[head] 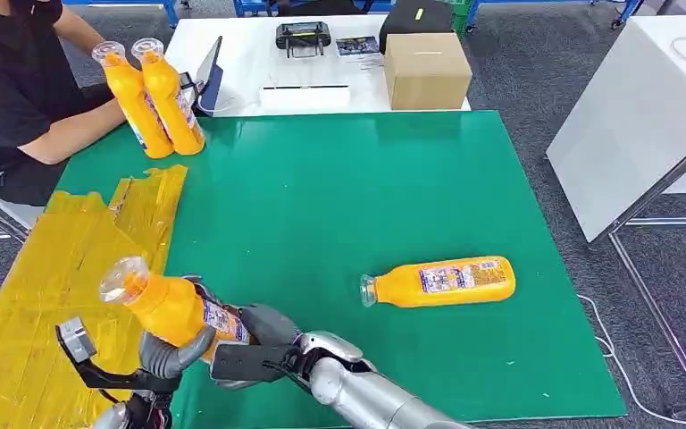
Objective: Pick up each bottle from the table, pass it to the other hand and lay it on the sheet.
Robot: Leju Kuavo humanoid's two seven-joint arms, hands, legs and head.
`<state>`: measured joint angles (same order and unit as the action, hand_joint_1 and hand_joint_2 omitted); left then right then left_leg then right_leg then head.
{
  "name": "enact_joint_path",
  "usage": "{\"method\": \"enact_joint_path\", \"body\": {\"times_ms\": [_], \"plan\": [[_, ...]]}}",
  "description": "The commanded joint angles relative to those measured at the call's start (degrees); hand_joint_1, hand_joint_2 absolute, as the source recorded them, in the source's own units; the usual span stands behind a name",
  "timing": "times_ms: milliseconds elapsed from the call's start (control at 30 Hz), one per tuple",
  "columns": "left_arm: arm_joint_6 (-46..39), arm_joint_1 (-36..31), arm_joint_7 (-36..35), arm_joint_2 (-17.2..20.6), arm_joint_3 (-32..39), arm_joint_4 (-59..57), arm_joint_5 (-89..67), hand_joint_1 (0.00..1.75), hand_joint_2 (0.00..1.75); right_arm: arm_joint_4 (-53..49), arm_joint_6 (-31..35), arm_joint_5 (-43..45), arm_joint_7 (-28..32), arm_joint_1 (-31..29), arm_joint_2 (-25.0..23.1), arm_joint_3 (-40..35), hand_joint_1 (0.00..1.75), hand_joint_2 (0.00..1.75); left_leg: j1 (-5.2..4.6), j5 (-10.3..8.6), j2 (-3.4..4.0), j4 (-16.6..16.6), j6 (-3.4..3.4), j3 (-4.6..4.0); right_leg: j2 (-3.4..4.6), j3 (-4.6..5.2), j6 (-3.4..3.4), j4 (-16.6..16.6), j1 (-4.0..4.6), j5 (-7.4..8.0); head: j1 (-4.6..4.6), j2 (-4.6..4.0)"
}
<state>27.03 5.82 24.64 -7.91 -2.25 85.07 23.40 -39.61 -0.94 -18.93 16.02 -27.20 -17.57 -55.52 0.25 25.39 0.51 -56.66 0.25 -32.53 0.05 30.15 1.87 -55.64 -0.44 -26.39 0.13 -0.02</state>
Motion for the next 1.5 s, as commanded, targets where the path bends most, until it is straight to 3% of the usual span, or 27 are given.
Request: {"method": "enact_joint_path", "body": {"times_ms": [33, 100, 133, 267, 467, 667, 767, 867, 933, 967, 1000, 1033, 1167, 1333, 1500], "plan": [[-18.76, -4.02, 10.09, 1.42, 4.09, 4.70, -28.66, 1.75, 1.75, -19.86, 4.14, -3.44, -0.14, 4.06, 12.61, 9.75, 0.00, 0.00, 0.14, -0.01, -0.48, -0.06, 0.02, 0.01, -0.44, -0.26, -0.02, 0.11, 0.14, -0.05, -0.02, 0.00], [-29.33, -4.56, 11.33, 2.59, 7.62, 4.91, -41.93, 1.75, 1.75, -29.49, 6.42, -8.74, 1.08, 7.46, 16.50, 14.95, 0.00, 0.00, 0.11, 0.00, -0.43, -0.07, 0.04, -0.02, -0.40, -0.21, 0.01, 0.10, 0.11, -0.04, 0.02, 0.00], [-31.66, -4.62, 11.27, 3.09, 8.78, 4.86, -45.36, 1.75, 1.75, -33.17, 7.94, -11.68, 1.48, 9.12, 17.37, 16.89, 0.00, 1.75, 0.04, -0.03, -0.34, -0.04, 0.02, -0.07, -0.31, -0.11, 0.00, 0.05, 0.05, -0.02, 0.00, 0.00], [-43.66, -4.63, 9.94, 6.40, 11.38, 2.03, -63.56, 1.75, 1.75, -45.39, 9.74, -15.03, 3.85, 15.41, 19.35, 25.08, 0.00, 1.75, 0.08, 0.03, -0.35, -0.05, -0.03, 0.01, -0.27, -0.20, -0.04, 0.06, 0.10, -0.06, 0.02, 0.00], [-57.70, -3.59, 1.14, 12.14, 8.08, -6.10, -89.12, 1.75, 1.75, -46.38, 9.15, -16.23, 6.17, 14.97, 23.34, 29.18, 0.00, 1.75, 0.01, 0.01, -0.34, 0.04, 0.02, 0.15, -0.25, -0.30, 0.00, 0.13, 0.02, -0.04, 0.00, 0.00], [-55.23, -4.51, -2.51, 18.08, 7.03, -17.43, -96.19, 1.75, 1.75, -44.24, 0.11, -12.01, 5.35, 11.94, 30.69, 28.56, 0.00, 1.75, 0.01, 0.00, -0.19, 0.10, 0.01, 0.20, -0.11, -0.32, -0.02, 0.17, 0.02, 0.01, 0.00, 0.00], [-54.39, -5.26, -2.72, 18.72, 6.77, -21.16, -96.67, 1.75, 1.75, -44.86, -2.38, -10.23, 5.40, 11.97, 33.63, 29.11, 0.00, 1.75, -0.05, -0.02, -0.22, 0.08, 0.02, 0.13, -0.15, -0.24, 0.00, 0.10, -0.04, -0.01, 0.00, 0.00], [-49.87, -6.15, -1.68, 20.54, 4.40, -25.20, -95.60, 1.75, 1.75, -46.27, -9.15, -5.55, 4.14, 11.44, 41.52, 29.03, 0.00, 1.75, -0.07, -0.01, -0.21, 0.02, 0.03, 0.03, -0.15, -0.13, 0.02, 0.04, -0.06, -0.02, 0.00, 0.00], [-47.09, -6.86, -1.42, 22.43, 2.57, -27.70, -94.95, 1.75, 1.75, -45.99, -11.68, -4.14, 3.90, 10.43, 44.29, 29.26, 0.00, 1.75, -0.09, -0.01, -0.31, 0.00, 0.04, 0.05, -0.24, -0.17, 0.03, 0.02, -0.09, -0.06, -0.02, 0.00], [-45.76, -7.42, -1.35, 23.72, 1.30, -29.23, -94.71, 1.68, 1.75, -45.24, -13.35, -3.54, 3.40, 9.50, 45.56, 29.00, 0.00, 1.75, -0.04, 0.02, -0.35, -0.02, 0.04, 0.09, -0.27, -0.25, 0.02, 0.05, -0.04, -0.07, 0.02, 0.00], [-45.78, -7.53, -0.92, 24.53, 0.57, -29.80, -94.34, 0.00, 1.75, -44.76, -14.32, -3.48, 2.92, 8.67, 46.90, 28.38, 0.00, 1.75, -0.04, 0.03, -0.35, -0.01, 0.03, 0.17, -0.28, -0.34, 0.01, 0.07, -0.03, -0.07, -0.04, 0.00], [-44.84, -8.04, -1.34, 25.20, -0.04, -30.92, -94.44, 0.00, 0.00, -44.23, -15.23, -3.06, 2.21, 8.24, 47.87, 28.19, 0.00, 1.75, -0.12, -0.01, -0.41, -0.02, 0.03, 0.09, -0.35, -0.27, 0.02, 0.02, -0.11, -0.03, -0.02, 0.00], [-44.06, -8.05, -0.53, 26.10, -0.27, -31.40, -93.04, 0.00, 0.00, -43.51, -16.28, -2.35, 1.83, 7.43, 49.45, 28.07, 0.00, 1.75, -0.16, -0.14, -0.55, 0.07, 0.10, 0.25, -0.48, -0.49, 0.00, 0.08, -0.17, 0.09, -0.02, 0.00], [-40.47, -6.82, 3.29, 28.24, -0.91, -29.14, -85.92, 0.00, 0.00, -42.47, -19.09, 0.77, -1.15, 4.76, 55.83, 25.68, 0.00, 1.75, -0.19, -0.08, -0.43, 0.02, 0.14, 0.51, -0.35, -0.78, 0.02, -0.02, -0.20, 0.05, -0.04, 0.00], [-38.45, -6.46, 4.72, 28.67, -1.04, -28.08, -83.26, 0.00, 0.00, -40.12, -19.20, 0.80, -1.38, 4.07, 55.93, 25.01, 0.00, 1.75, -0.14, -0.13, -0.52, 0.09, 0.20, 0.64, -0.44, -0.92, 0.03, 0.12, -0.15, 0.04, -0.02, 0.00]]}}
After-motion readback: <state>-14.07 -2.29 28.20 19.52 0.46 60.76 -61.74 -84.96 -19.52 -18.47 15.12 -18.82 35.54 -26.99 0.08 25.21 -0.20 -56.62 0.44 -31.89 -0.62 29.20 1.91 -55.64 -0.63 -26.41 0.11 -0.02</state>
